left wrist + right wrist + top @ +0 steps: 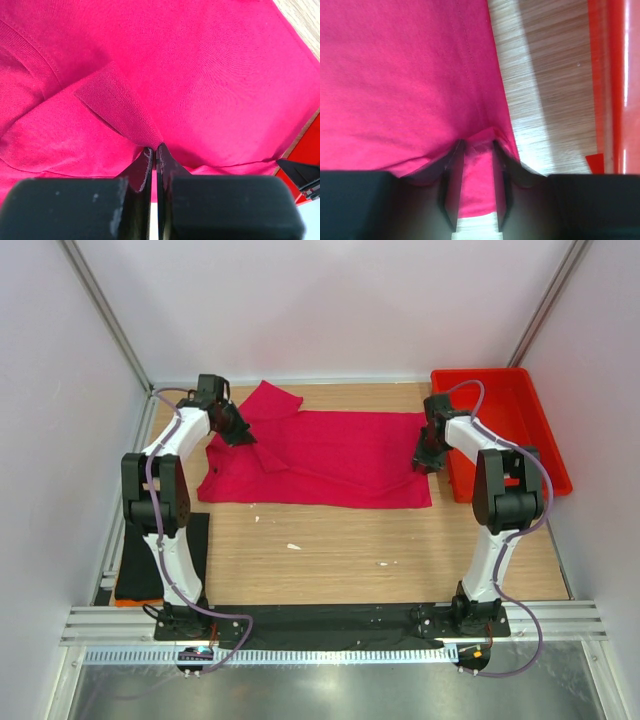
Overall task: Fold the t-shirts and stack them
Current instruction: Fold the tshirt
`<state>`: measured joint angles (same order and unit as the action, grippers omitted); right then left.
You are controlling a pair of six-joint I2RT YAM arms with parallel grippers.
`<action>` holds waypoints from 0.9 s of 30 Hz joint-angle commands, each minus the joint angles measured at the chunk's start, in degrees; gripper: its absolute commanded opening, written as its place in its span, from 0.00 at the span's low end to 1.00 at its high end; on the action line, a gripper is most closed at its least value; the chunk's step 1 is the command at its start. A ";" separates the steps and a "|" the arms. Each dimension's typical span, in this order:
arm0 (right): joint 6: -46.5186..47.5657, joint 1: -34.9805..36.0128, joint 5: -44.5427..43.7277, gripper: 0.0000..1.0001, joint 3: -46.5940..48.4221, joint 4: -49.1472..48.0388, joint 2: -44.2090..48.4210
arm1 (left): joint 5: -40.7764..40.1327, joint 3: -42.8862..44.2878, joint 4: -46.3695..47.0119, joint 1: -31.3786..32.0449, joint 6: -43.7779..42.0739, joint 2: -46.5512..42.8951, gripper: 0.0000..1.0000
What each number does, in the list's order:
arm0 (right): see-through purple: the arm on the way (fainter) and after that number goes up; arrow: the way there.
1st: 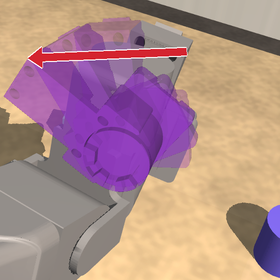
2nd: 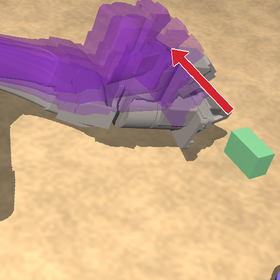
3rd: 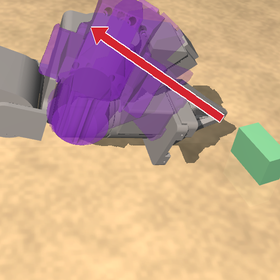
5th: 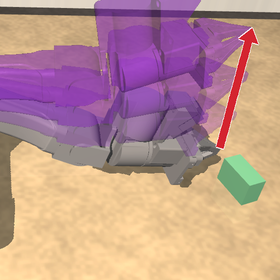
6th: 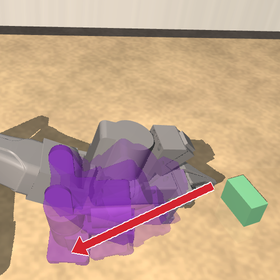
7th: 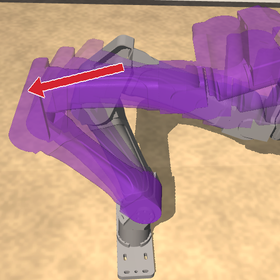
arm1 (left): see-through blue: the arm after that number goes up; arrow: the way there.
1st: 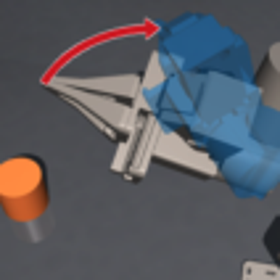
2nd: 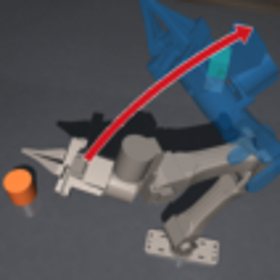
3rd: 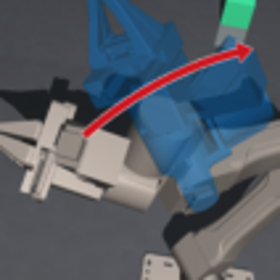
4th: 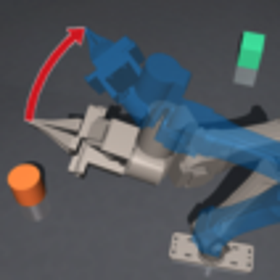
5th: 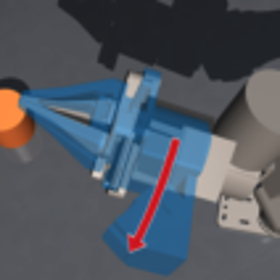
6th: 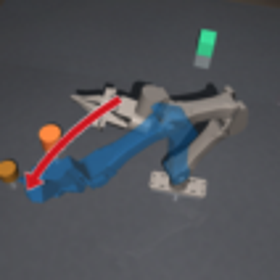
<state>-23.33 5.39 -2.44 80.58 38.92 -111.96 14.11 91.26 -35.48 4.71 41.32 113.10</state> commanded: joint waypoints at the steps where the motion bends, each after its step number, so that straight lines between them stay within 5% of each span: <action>1: -0.40 -0.29 -1.60 0.23 1.34 0.37 -0.01 | 0.57 0.32 1.12 -0.14 -0.89 -1.65 0.00; 7: -0.40 -0.20 -3.80 0.01 0.82 2.39 2.79 | 0.30 -1.35 1.30 -0.14 -0.80 -2.18 0.00; 27: -2.42 -0.29 -7.32 0.01 -4.55 0.37 7.99 | -3.83 -3.99 2.88 -1.02 2.54 -5.26 0.00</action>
<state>-24.60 5.39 -7.92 76.25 40.77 -107.11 11.51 86.85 -34.41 4.27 43.16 110.41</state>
